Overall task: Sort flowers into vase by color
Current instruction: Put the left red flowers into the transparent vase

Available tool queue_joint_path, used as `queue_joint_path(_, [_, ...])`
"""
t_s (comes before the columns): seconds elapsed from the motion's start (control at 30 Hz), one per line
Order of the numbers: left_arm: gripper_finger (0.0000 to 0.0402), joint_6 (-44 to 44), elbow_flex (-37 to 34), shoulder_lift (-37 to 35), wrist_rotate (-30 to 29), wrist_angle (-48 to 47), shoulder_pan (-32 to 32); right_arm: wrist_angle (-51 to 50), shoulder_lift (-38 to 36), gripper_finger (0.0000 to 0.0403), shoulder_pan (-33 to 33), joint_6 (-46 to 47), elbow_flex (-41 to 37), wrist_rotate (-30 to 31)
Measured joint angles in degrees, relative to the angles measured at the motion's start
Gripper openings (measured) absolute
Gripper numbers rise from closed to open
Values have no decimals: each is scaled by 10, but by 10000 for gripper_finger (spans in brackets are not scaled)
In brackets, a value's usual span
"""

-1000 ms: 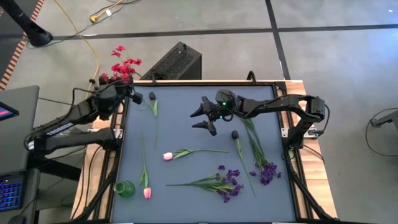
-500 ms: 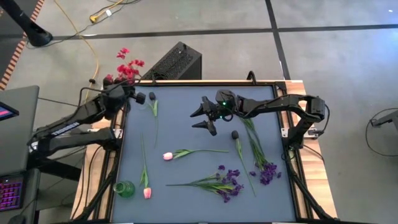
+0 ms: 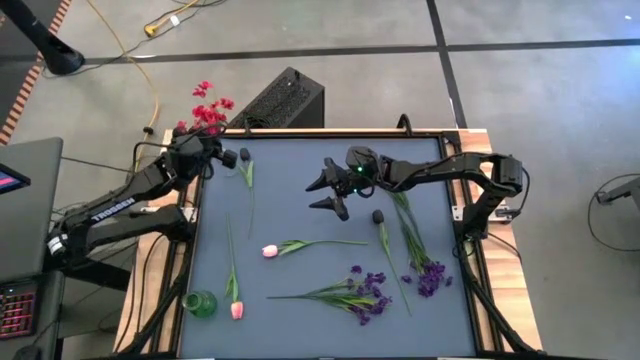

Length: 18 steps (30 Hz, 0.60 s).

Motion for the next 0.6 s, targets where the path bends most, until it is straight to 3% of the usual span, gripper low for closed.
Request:
queue_joint_path(0.37, [10, -8, -2, -2, 25, -1, 28, -25, 0, 274, 0, 11, 0, 0])
queue_joint_path(0.6, [60, -7, -2, -2, 25, -15, 28, -24, 0, 274, 0, 11, 0, 0])
